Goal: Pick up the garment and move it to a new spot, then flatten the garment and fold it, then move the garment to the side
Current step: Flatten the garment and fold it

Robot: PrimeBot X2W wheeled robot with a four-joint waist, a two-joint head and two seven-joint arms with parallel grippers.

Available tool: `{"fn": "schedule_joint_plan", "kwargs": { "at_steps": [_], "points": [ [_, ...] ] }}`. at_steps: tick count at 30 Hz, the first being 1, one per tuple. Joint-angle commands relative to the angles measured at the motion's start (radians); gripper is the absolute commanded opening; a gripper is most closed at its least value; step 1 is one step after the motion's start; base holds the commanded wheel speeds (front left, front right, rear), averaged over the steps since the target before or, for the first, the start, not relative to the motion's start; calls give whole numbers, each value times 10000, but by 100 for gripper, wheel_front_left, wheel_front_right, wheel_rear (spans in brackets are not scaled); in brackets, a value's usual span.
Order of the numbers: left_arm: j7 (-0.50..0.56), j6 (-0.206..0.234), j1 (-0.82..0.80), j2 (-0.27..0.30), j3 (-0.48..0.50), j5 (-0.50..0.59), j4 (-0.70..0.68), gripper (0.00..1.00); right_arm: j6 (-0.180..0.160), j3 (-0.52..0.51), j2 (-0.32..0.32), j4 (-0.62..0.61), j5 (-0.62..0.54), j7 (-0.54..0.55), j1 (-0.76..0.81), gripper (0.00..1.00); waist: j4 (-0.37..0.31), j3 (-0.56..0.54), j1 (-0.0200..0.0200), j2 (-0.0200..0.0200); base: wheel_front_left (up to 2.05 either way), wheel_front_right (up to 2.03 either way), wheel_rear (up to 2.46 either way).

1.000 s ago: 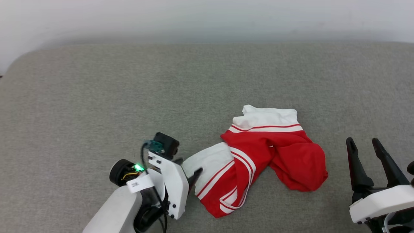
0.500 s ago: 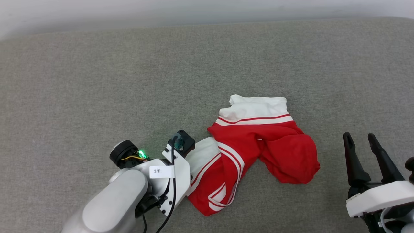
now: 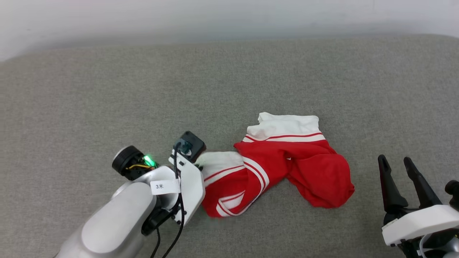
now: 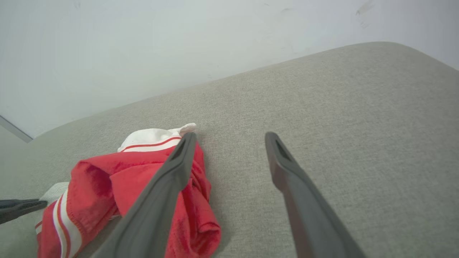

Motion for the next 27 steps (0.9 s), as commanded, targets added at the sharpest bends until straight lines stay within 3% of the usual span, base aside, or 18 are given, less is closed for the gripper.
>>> {"fn": "schedule_joint_plan", "kwargs": {
  "at_steps": [1,9,15,21,24,27],
  "points": [
    [-263,161,145,55,131,92,-232,0,-7,-33,23,41,52,20,129,100,120,-219,-1,0,0,0,0],
    [-990,1239,817,660,997,-46,-2035,0,-7,-146,23,119,146,94,336,100,404,-679,-1,0,0,0,0],
    [-1110,2602,2306,1290,2389,-1072,-3051,0,-7,-172,23,75,209,106,442,100,486,-732,-1,0,0,0,0],
    [-1584,3795,4509,1611,3869,-2380,-2914,0,-7,-231,22,146,240,65,479,100,486,-618,-1,0,0,0,0],
    [-1743,3877,5427,1457,4208,-2964,-2513,0,-7,-319,22,119,229,48,384,100,522,-492,-1,0,0,0,0],
    [-1930,3645,5819,1152,4211,-3348,-1971,0,-7,-358,22,138,217,45,241,100,566,-387,-1,0,0,0,0]
  ]
}}
